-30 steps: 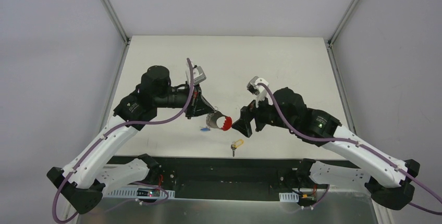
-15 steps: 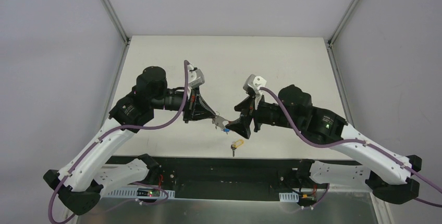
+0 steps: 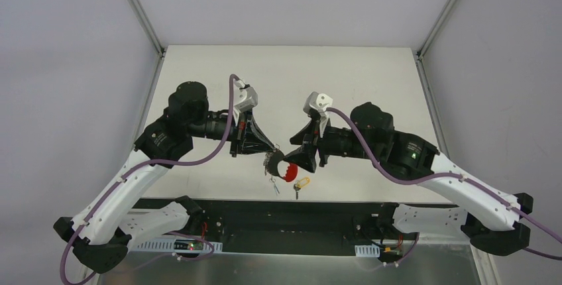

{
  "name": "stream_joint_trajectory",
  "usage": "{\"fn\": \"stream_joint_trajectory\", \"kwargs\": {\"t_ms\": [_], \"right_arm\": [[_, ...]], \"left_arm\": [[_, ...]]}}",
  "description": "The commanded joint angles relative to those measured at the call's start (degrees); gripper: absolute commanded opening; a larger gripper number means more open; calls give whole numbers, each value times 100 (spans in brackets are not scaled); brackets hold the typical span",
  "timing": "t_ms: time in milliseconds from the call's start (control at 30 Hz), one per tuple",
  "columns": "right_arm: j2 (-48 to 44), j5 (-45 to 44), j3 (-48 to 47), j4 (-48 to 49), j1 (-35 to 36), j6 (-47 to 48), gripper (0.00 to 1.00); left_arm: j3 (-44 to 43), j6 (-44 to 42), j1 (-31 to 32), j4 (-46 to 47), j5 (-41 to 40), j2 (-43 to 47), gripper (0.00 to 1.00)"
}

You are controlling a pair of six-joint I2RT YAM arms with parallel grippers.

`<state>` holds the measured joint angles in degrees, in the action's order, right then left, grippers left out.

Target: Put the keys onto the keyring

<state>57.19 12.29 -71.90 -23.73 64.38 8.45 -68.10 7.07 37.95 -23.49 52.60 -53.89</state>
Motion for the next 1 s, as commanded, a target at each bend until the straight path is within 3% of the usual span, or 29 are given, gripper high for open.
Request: {"fn": "stream_joint_trajectory", "kwargs": {"t_ms": [0,300,567,967], "right_arm": [[103,297,-465,-172,42,-27,58],[71,160,-137,-135,113,-229,64],[335,33,-66,-127,282,-257,64],[634,-823,-136,-376,789,-2,60]], "left_arm": [[-310,170,64,-29,288,76,0],[-513,324,62,-207,115,63,0],[-619,409,69,-321,-1,-2,0],[-831,309,65,-675,-282,-106,0]]}}
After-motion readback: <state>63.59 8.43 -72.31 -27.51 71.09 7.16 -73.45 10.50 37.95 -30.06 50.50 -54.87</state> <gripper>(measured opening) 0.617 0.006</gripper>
